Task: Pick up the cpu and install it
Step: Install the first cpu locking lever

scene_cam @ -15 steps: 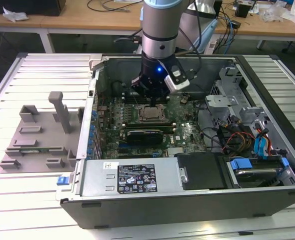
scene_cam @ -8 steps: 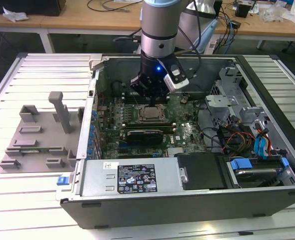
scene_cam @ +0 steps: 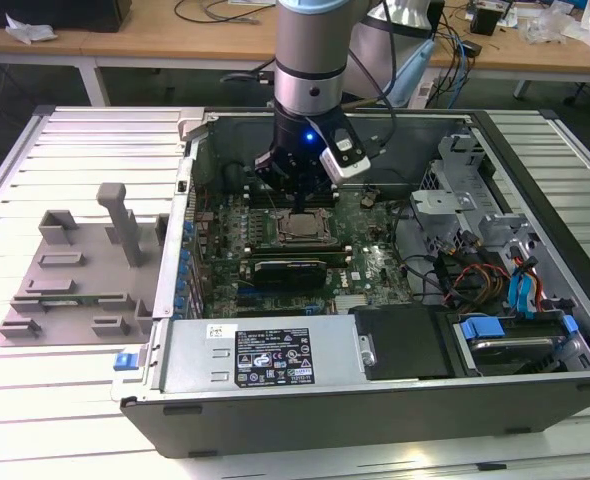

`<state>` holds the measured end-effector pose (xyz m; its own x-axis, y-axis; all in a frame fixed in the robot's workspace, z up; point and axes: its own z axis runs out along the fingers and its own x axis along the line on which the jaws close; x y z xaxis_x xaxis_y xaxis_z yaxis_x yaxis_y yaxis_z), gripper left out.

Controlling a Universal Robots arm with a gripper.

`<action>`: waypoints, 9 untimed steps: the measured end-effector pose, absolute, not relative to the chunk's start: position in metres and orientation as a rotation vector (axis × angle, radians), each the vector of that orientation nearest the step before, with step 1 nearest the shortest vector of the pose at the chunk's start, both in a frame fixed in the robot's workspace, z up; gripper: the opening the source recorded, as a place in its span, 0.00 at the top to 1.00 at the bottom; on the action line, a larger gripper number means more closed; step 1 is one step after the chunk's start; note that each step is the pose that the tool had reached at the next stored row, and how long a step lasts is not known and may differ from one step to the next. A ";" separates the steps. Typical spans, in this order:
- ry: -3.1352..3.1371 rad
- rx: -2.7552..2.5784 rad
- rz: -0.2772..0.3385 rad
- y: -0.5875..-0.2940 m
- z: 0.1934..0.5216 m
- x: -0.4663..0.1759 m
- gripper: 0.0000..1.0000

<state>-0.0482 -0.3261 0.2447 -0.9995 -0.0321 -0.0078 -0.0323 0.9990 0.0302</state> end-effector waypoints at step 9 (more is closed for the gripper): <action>3.133 -0.050 0.048 -0.326 0.256 -0.048 0.89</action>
